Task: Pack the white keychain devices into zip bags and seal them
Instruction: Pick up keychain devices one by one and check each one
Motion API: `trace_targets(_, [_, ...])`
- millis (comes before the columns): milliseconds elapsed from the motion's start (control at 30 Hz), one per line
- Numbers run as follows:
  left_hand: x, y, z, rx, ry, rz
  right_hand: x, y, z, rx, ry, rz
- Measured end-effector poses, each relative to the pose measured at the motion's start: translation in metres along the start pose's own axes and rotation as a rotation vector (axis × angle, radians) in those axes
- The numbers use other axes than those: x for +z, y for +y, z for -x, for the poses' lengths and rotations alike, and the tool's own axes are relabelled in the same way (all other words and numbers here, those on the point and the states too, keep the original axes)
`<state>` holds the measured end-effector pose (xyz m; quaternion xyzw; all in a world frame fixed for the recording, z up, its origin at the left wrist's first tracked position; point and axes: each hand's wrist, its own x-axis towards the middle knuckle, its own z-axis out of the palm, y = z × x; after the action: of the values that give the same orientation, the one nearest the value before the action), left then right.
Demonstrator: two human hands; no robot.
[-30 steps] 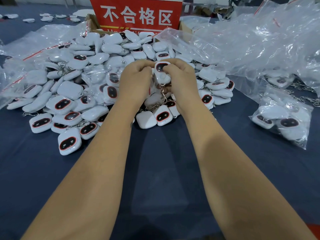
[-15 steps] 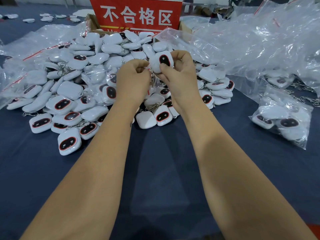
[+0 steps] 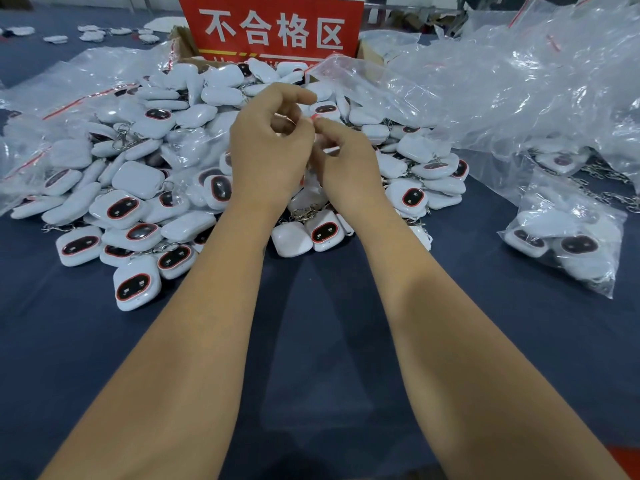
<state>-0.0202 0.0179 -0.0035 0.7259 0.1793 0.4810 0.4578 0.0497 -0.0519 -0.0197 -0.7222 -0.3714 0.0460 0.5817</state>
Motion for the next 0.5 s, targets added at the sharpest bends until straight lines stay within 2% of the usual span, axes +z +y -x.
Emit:
trace_targets(100, [0.0004, -0.0003, 0.0009, 0.029, 0.015, -0.008, -0.0009, -0.0004, 0.0014, -0.009, -0.044, -0.004])
trace_targets(333, [0.0012, -0.0040, -0.0011, 0.001, 0.012, 0.011, -0.0021, 0.0013, -0.0015, 0.048, 0.104, -0.022])
trace_targets(500, [0.0045, -0.0071, -0.0014, -0.071, -0.025, -0.029, -0.0002, -0.0004, -0.0005, 0.039, -0.025, 0.007])
